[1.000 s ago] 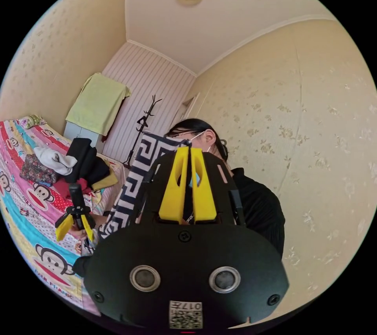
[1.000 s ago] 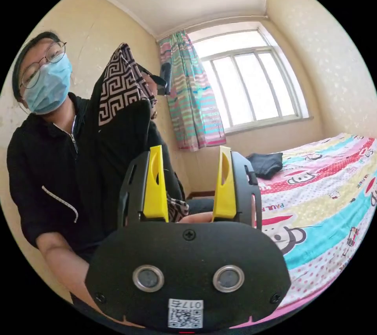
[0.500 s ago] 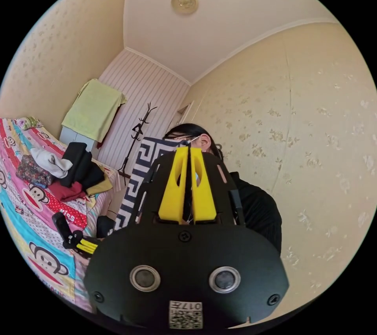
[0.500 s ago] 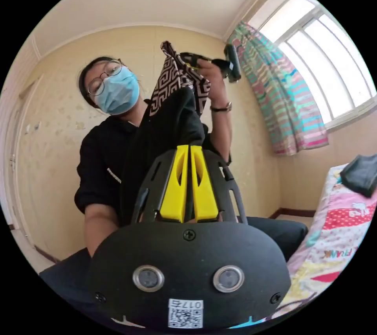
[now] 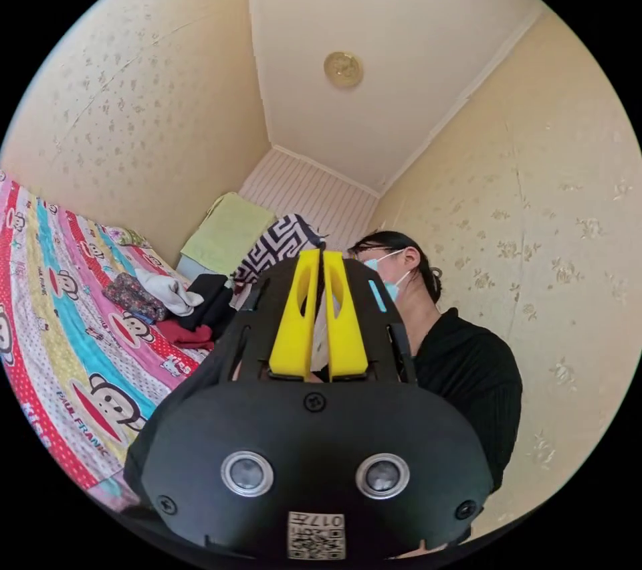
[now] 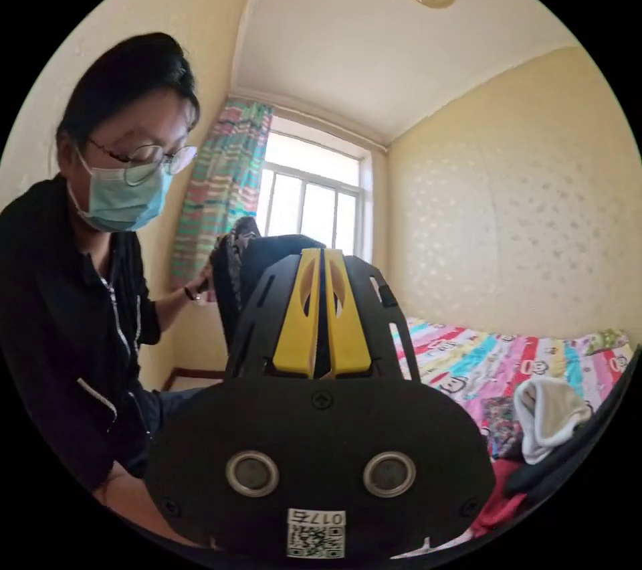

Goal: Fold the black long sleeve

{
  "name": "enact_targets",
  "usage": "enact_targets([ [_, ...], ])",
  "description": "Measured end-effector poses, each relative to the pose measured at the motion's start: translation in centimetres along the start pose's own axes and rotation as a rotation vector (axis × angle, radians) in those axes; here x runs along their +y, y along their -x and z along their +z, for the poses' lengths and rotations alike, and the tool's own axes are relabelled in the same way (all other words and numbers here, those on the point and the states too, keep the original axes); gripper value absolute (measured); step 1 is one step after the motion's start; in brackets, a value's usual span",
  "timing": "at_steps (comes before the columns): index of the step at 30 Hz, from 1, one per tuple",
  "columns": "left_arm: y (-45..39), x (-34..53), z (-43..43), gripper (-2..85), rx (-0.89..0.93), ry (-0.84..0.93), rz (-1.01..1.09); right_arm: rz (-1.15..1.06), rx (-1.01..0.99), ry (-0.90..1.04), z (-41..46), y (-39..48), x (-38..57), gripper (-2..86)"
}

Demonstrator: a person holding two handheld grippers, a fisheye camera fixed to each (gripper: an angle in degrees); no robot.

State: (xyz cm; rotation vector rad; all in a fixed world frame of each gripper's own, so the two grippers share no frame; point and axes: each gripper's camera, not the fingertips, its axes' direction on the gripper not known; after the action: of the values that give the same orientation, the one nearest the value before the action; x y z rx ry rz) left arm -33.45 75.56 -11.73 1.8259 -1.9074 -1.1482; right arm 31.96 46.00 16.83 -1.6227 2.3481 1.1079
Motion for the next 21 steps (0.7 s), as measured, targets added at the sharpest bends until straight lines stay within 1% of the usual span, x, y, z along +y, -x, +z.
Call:
enact_targets([
  [2,0.7,-0.7,-0.5,-0.7,-0.059,-0.001,-0.019,0.01,0.019,0.029,1.2,1.5,-2.1,0.5],
  [4,0.9,-1.4,-0.6,-0.7,-0.061,-0.001,-0.02,-0.031,0.002,-0.004,2.2,4.6,-4.4,0.5],
  [8,-1.7,-3.1,-0.9,-0.6,-0.102,-0.045,0.098,-0.127,0.101,-0.066,2.5,10.7,-8.3,0.5],
  [10,-3.6,-4.0,-1.0,-0.5,-0.186,-0.053,0.166,-0.176,0.148,-0.085,2.8,14.4,-11.2,0.5],
  [12,-6.0,-5.3,-0.4,-0.1,-0.325,0.003,0.252,-0.205,0.217,-0.062,3.6,16.8,-13.5,0.6],
  [13,-6.5,-5.6,-0.1,0.0,-0.368,0.029,0.273,-0.212,0.259,-0.034,4.4,18.1,-14.8,0.6],
  [14,-7.3,-5.7,0.4,0.5,-0.468,0.074,0.29,-0.206,0.274,-0.021,4.9,18.6,-15.4,0.6],
  [15,-7.5,-5.3,0.6,2.1,-0.552,0.082,0.285,-0.188,0.289,-0.003,5.6,19.5,-16.4,0.6],
  [16,-7.4,-4.9,0.6,3.4,-0.571,0.072,0.281,-0.182,0.285,0.003,6.3,20.5,-17.4,0.6],
  [17,-6.9,-3.5,0.2,6.4,-0.554,0.04,0.27,-0.188,0.278,0.002,6.7,21.0,-17.7,0.6],
  [18,-5.7,-1.7,-0.1,9.9,-0.487,0.022,0.231,-0.208,0.259,0.005,7.3,22.1,-18.5,0.6],
  [19,-5.0,-0.8,-0.1,10.7,-0.445,0.027,0.201,-0.202,0.254,0.021,8.2,23.0,-19.4,0.5],
  [21,-1.8,3.6,0.3,13.8,-0.332,0.068,0.073,-0.198,0.265,0.045,9.5,24.7,-20.7,0.5],
])
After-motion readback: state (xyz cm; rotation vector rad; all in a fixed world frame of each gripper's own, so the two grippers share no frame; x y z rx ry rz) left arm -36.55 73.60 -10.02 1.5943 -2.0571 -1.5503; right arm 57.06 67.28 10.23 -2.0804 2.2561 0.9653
